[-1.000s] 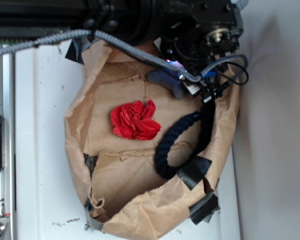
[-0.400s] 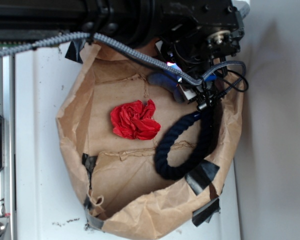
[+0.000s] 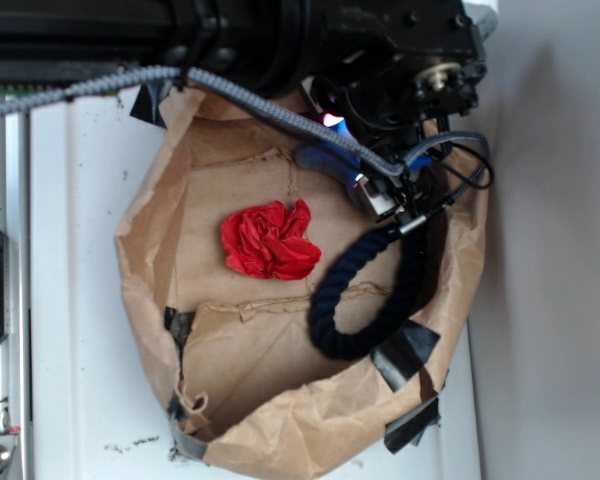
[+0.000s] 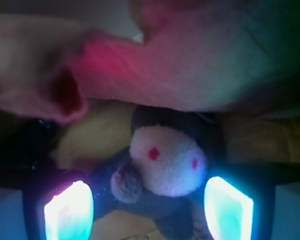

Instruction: Grab the gray animal.

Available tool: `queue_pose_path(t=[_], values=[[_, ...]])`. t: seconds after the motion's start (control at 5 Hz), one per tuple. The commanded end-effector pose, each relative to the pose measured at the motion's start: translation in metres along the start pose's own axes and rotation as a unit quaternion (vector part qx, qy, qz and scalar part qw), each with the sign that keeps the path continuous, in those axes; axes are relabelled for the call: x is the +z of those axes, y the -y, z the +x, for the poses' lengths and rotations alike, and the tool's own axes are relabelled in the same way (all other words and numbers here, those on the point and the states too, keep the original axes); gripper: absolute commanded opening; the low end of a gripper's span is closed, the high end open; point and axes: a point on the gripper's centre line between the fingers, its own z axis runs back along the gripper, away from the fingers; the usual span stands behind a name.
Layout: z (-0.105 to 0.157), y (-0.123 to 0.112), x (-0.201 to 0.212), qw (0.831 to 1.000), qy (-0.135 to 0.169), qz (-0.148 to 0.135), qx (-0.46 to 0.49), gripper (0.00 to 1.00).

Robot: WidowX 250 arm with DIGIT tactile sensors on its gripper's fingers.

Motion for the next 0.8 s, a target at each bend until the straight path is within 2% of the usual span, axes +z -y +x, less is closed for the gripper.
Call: queue_pose_path(t=[0.0,0.2,0.4,0.6], values=[[0.0107,-0.0016,0.0176,0.999,0.041,0.013,0.004,1.00],[0.0082,0.0000,0.0174,0.999,0.048,0.014,0.009,0.43],[0.0112,0.0005,0.0166,0.999,0.046,0.019,0.021,0.00],[0.0101,0.0015,0.0163,0.999,0.048,0.019,0.017,0.00]])
